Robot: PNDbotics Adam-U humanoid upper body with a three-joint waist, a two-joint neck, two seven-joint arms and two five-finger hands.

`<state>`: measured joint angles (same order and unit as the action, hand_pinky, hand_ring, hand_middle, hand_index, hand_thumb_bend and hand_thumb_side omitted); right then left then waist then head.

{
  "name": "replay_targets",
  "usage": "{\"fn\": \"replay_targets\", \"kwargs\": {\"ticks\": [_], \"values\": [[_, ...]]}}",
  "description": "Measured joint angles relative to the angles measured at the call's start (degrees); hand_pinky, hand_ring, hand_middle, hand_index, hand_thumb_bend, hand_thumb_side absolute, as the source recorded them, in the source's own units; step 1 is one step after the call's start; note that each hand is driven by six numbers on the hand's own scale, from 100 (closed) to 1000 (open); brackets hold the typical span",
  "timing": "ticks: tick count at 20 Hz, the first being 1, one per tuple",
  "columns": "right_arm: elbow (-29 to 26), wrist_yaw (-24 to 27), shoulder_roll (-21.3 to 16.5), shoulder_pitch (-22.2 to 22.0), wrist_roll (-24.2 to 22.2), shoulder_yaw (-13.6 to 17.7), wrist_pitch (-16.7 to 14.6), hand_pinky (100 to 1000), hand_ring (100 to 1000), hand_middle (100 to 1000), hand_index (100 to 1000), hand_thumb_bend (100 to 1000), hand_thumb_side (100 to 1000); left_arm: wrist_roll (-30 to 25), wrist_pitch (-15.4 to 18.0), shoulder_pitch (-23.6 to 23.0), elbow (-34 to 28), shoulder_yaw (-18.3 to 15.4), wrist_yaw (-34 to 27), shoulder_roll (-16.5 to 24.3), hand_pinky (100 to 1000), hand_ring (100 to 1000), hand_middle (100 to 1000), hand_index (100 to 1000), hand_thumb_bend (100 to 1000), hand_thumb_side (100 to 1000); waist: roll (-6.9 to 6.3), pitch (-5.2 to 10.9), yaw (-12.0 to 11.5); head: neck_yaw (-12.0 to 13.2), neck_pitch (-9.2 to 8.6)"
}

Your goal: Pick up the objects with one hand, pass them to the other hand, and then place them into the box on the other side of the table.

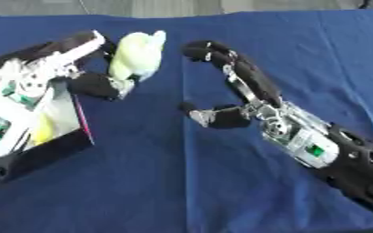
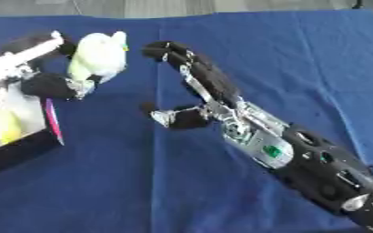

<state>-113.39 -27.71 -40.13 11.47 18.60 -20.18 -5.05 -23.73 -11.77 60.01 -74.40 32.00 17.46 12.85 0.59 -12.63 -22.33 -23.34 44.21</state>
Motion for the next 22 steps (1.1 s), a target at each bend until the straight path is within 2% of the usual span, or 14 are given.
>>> {"fn": "replay_targets", "kwargs": {"ticks": [9,13,15,16,17,18,19,20,21,22], "values": [[-0.01,-0.23,-0.01,-0.94,0.76,0.67,-0.19,750,765,850,878,425,174,2.46,-1.49,-1.53,-2.17,-2.82,-2.9,7.06,1000,572,293,334,100,254,0.0,0.0,-0.03,1.79,0.0],[-0.01,-0.51,-0.07,-1.15,0.92,0.86,-0.37,754,766,841,871,453,133,3.65,-1.77,-2.57,-2.43,-4.5,-3.59,10.62,1000,577,302,346,100,251,0.0,0.0,-0.15,3.65,0.0],[-0.01,-0.91,-0.24,-1.29,0.69,0.89,-0.78,757,765,833,863,462,142,3.86,-1.77,-2.96,-2.43,-5.07,-3.81,12.05,1000,579,307,352,100,249,0.0,0.0,-0.35,5.05,0.0],[-0.01,-1.17,-0.36,-1.38,0.33,0.85,-1.11,762,768,830,859,470,153,3.91,-1.78,-3.17,-2.42,-5.25,-3.82,12.64,1000,580,309,354,100,248,0.0,0.0,-0.42,5.82,0.0],[-0.01,-1.46,-0.51,-1.4,-0.27,0.7,-1.46,769,771,822,854,574,147,3.94,-1.77,-3.31,-2.4,-5.37,-3.81,13.15,1000,580,312,356,100,223,0.0,0.0,-0.48,6.63,0.0],[-0.01,-1.88,-0.57,-1.44,-1.12,0.51,-1.78,771,773,825,853,485,181,3.99,-1.73,-3.48,-2.38,-5.4,-3.67,13.54,1000,580,313,357,100,247,0.0,0.0,-0.57,7.43,0.0],[-0.01,-2.46,-0.61,-1.47,-2.26,0.24,-2.12,774,774,824,851,495,188,4.03,-1.68,-3.65,-2.35,-5.43,-3.36,13.91,1000,581,316,359,100,246,0.0,0.0,-0.69,8.24,0.0],[-0.01,-3.18,-0.61,-1.54,-3.57,-0.05,-2.47,776,775,822,850,533,186,4.08,-1.61,-3.8,-2.31,-5.5,-2.89,14.32,1000,584,321,366,100,174,0.0,0.0,-0.82,9.03,-0.02],[-0.01,-3.88,-0.62,-1.69,-4.86,-0.26,-2.73,777,776,821,849,502,201,4.07,-1.47,-4.06,-2.13,-5.58,-2.26,14.73,1000,585,324,368,100,244,0.0,0.0,-0.94,9.72,-0.05],[-0.01,-4.58,-0.62,-1.84,-6.09,-0.45,-2.96,778,775,820,848,505,200,3.98,-1.3,-4.31,-1.81,-5.66,-1.46,15.14,1000,586,326,371,100,244,0.01,0.0,-1.03,10.34,-0.07]]}}
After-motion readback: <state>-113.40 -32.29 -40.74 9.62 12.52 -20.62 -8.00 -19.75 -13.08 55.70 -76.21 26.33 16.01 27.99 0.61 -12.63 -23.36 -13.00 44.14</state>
